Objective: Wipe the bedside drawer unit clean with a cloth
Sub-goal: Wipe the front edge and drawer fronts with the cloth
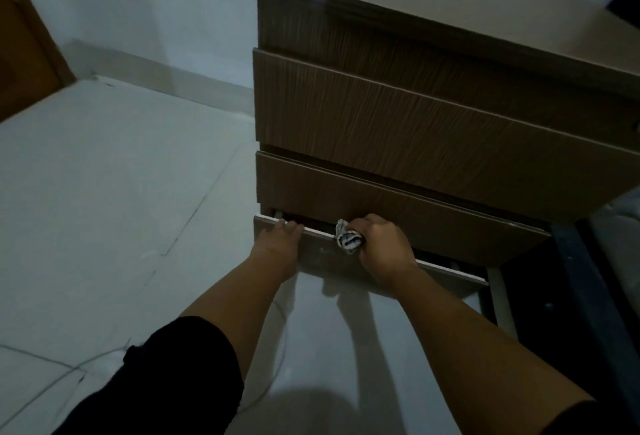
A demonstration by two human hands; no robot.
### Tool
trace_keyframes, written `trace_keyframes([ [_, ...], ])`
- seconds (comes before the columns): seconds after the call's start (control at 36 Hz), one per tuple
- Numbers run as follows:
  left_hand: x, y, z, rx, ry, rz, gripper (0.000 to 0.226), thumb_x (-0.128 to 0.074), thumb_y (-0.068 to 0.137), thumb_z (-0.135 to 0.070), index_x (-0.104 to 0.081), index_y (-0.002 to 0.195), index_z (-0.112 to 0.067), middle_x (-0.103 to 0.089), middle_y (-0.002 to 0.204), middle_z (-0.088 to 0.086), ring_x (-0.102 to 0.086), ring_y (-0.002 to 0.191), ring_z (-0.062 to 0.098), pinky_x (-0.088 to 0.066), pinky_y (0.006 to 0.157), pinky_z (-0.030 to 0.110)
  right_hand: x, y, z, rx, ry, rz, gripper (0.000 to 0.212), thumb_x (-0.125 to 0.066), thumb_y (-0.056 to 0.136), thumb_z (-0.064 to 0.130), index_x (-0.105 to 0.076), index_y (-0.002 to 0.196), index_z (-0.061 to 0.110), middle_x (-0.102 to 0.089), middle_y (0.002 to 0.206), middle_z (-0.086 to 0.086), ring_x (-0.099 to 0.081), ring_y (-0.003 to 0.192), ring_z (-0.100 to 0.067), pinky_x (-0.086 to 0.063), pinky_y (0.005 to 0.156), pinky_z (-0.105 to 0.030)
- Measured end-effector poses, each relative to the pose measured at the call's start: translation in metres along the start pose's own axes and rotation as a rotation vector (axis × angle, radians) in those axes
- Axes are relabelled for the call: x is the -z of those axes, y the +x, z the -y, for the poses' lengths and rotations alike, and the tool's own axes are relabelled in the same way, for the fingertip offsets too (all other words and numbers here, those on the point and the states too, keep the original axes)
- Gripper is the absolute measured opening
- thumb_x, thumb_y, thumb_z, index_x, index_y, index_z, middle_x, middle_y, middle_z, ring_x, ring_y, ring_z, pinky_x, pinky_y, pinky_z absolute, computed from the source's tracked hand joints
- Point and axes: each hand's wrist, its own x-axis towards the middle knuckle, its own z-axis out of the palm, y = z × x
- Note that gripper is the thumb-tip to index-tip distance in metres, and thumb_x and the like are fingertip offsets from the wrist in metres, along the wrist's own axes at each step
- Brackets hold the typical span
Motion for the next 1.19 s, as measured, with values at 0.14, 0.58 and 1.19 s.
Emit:
trace_keyframes([
  [0.14,-0.007,-0.012,0.005,-0.01,-0.095,-0.001,0.076,-0.056,0.089,-0.012,-0.014,0.153,-0.015,-0.013,0.16,0.007,-0.011,0.149,0.024,-0.019,0.121,0.04,-0.005,0.008,0.024,0.043,0.006,0.016,0.031,-0.061,0.086,0.017,-0.065,0.116,0.021,-0.059,0.117,-0.008,-0.059,0.104,-0.029,-0.048,0.093,-0.038],
  [0.58,-0.022,-0.03,0.076,0.162,-0.422,-0.045,0.079,-0.047,0.091,0.002,-0.004,0.154,-0.016,-0.019,0.159,0.007,-0.026,0.144,0.027,-0.026,0.117,0.036,-0.073,0.059,0.128,0.09,-0.034,0.048,0.027,-0.059,0.09,0.02,-0.066,0.116,0.015,-0.064,0.116,-0.012,-0.06,0.108,-0.027,-0.05,0.089,-0.032],
  [1.19,-0.017,-0.033,0.025,0.021,0.011,0.002,0.076,-0.045,0.094,-0.005,0.0,0.154,-0.015,0.007,0.162,0.002,0.002,0.15,0.021,-0.009,0.121,0.039,-0.051,0.013,0.045,-0.066,-0.098,0.112,0.028,-0.041,0.1,0.025,-0.063,0.116,0.02,-0.066,0.114,-0.013,-0.062,0.108,-0.028,-0.047,0.092,-0.033],
])
